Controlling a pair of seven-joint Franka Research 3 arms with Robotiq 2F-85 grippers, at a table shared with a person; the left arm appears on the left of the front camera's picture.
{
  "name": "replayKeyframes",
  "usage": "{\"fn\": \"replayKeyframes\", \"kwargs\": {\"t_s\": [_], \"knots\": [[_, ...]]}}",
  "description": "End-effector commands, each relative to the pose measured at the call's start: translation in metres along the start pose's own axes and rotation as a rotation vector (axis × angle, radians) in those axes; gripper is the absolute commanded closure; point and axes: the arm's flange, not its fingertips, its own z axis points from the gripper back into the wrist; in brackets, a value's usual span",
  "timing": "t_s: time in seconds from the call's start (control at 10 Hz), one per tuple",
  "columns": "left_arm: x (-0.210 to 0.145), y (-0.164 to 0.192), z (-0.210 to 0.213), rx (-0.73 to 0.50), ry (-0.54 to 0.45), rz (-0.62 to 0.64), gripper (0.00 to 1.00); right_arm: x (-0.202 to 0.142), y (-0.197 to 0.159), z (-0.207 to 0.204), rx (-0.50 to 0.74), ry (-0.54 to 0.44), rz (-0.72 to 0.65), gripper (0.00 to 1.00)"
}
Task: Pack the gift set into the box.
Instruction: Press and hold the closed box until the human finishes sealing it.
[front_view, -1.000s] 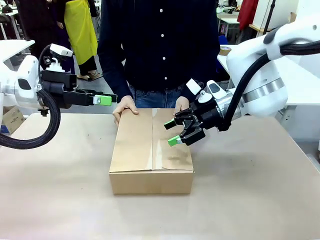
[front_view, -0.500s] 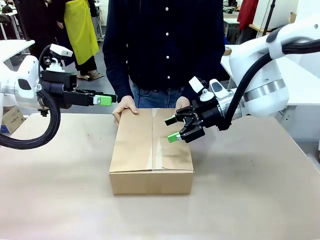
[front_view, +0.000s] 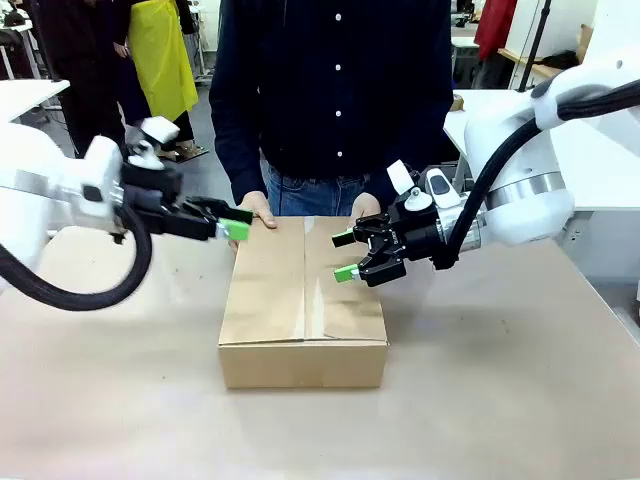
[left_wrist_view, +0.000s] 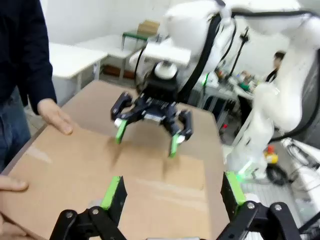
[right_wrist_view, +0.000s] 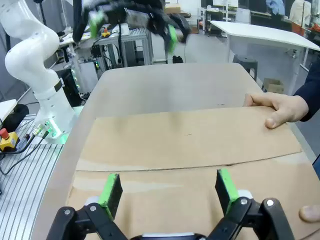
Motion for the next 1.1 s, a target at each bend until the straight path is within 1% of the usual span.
{"fn": "replayKeyframes", "kwargs": {"t_s": [0.0, 0.1, 0.2, 0.3, 0.4, 0.6, 0.7, 0.8, 0.9, 1.0], "knots": [[-0.027, 0.031, -0.032, 0.117, 0.012, -0.142, 0.0, -0.005, -0.004, -0.006, -0.015, -0.036, 0.016, 0.0], [-0.039, 0.04, -0.041, 0.117, -0.012, -0.198, 0.0, -0.008, -0.006, -0.007, 0.003, -0.04, -0.002, 0.0], [-0.048, 0.051, -0.047, 0.133, -0.002, -0.231, 0.0, -0.009, -0.007, -0.007, 0.006, -0.045, -0.014, 0.0], [-0.054, 0.059, -0.053, 0.166, 0.036, -0.268, 0.0, -0.01, -0.008, -0.006, 0.02, -0.058, -0.024, 0.0], [-0.057, 0.061, -0.056, 0.139, 0.027, -0.306, 0.0, -0.014, -0.011, -0.007, 0.044, -0.081, -0.058, 0.0], [-0.063, 0.062, -0.062, 0.127, 0.073, -0.386, 0.0, -0.027, -0.027, -0.012, 0.021, -0.077, -0.129, 0.0], [-0.068, 0.06, -0.063, 0.114, 0.112, -0.431, 0.0, -0.034, -0.036, -0.015, 0.016, -0.082, -0.156, 0.0], [-0.073, 0.056, -0.062, 0.071, 0.141, -0.437, 0.0, -0.038, -0.043, -0.017, -0.011, -0.082, -0.163, 0.0], [-0.072, 0.055, -0.061, 0.056, 0.159, -0.422, 0.0, -0.037, -0.045, -0.018, -0.025, -0.079, -0.151, 0.0], [-0.072, 0.056, -0.06, 0.05, 0.17, -0.399, 0.0, -0.038, -0.047, -0.022, -0.04, -0.065, -0.105, 0.0]]}}
